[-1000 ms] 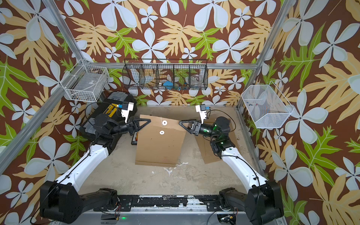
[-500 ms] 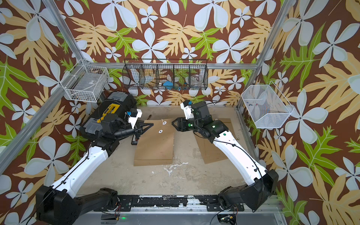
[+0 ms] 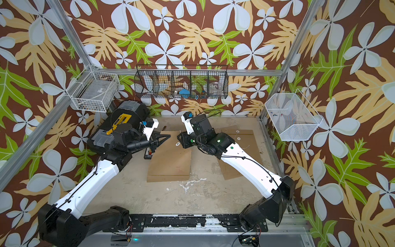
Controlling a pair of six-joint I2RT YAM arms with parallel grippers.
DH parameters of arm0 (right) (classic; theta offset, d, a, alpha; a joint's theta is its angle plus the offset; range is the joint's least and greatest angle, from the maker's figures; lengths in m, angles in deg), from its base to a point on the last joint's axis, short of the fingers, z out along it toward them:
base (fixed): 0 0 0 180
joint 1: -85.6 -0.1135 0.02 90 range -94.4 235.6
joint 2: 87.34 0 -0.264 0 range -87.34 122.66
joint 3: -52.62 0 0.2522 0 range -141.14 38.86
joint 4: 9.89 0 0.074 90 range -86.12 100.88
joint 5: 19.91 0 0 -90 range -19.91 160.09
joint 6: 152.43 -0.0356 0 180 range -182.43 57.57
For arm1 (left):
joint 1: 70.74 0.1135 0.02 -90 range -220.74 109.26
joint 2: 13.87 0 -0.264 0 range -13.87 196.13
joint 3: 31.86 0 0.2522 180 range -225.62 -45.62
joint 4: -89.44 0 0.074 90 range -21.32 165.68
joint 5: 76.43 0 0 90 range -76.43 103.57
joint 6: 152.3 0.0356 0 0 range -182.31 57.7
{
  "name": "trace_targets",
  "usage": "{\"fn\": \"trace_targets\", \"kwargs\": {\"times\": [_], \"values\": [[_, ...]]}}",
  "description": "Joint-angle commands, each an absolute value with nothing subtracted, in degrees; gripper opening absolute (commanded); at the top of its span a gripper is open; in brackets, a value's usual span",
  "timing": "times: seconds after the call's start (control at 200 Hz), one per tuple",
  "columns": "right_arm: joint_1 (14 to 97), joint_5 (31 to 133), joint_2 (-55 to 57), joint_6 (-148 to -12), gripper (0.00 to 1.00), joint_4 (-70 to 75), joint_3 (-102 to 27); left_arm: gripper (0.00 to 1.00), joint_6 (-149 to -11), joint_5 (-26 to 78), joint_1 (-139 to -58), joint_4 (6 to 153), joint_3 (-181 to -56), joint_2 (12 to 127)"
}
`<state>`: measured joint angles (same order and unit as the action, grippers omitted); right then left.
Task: Close the mouth of the file bag
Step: Close the file bag.
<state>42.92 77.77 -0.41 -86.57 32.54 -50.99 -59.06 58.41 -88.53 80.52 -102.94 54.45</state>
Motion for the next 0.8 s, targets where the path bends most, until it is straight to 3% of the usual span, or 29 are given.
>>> {"fn": "trace_targets", "kwargs": {"times": [0.0,0.21,0.511,0.796], "values": [[42.8,76.3,0.5,-87.4,0.32,29.5,-52.4,0.0,-59.6,58.7,-89.1,80.1,-103.5,54.7],[42.8,75.8,1.7,-86.6,0.26,27.2,-52.4,0.0,-59.7,58.9,-90.0,80.0,-103.1,54.6],[42.9,77.7,0.1,-86.0,0.09,22.7,-48.8,0.0,-59.6,57.5,-90.0,79.2,-103.2,54.3],[43.0,92.5,-3.2,-86.5,0.08,15.4,-41.7,0.0,-61.8,53.9,-90.0,79.5,-103.8,55.2]]}}
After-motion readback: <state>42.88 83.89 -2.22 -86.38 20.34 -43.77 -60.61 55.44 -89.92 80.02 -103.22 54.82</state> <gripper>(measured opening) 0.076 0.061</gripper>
